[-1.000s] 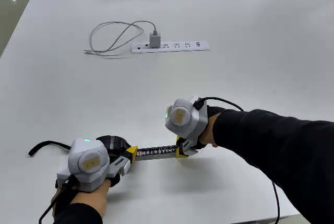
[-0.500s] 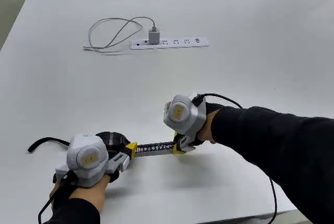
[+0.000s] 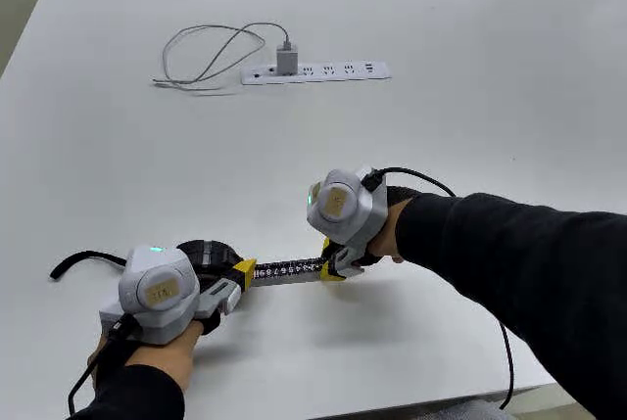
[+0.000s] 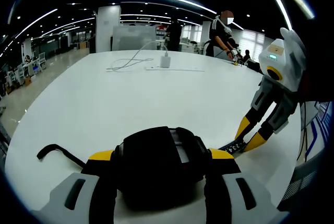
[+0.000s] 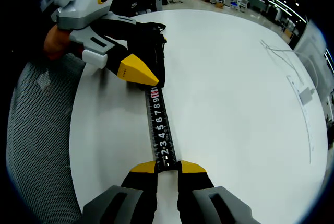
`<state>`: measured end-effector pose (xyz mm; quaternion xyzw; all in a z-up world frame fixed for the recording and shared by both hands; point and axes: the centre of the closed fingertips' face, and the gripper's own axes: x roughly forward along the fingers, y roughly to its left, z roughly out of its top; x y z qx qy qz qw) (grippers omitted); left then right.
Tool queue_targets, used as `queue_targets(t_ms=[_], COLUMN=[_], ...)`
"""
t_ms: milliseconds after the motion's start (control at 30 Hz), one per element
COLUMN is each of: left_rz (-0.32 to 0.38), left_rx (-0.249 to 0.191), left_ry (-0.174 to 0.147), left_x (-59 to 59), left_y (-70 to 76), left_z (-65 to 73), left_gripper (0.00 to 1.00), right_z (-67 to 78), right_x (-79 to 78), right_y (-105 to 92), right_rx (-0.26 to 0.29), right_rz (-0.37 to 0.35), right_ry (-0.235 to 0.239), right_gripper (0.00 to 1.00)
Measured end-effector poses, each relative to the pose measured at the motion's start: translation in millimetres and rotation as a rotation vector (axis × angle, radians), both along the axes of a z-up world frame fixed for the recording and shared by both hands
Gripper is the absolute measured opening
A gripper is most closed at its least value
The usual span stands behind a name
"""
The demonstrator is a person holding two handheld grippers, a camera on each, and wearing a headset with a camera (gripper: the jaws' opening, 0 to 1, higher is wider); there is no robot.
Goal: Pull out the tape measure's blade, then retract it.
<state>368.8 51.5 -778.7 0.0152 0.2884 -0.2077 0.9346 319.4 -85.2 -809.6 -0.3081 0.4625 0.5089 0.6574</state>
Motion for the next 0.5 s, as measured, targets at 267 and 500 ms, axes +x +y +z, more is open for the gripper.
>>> queue_targets(t_ms=[267,500], left_rz=[-0.002,-0.002], left_rx=[-0.003,-0.005], left_ry=[0.004,0.007], left_x=[-0.3,0.3], left_y=[-0.4,-0.4], left_z=[-0.2,-0.9], left_gripper=[0.64,0.64], right_z=[0.6,0.6], right_x=[-0.4,-0.1], right_y=[1.5,3.8], right_rx=[-0.003,-0.009], right_rz=[0.006,0.008], right_ry=[0.0,0.004], right_gripper=[0.11,0.11])
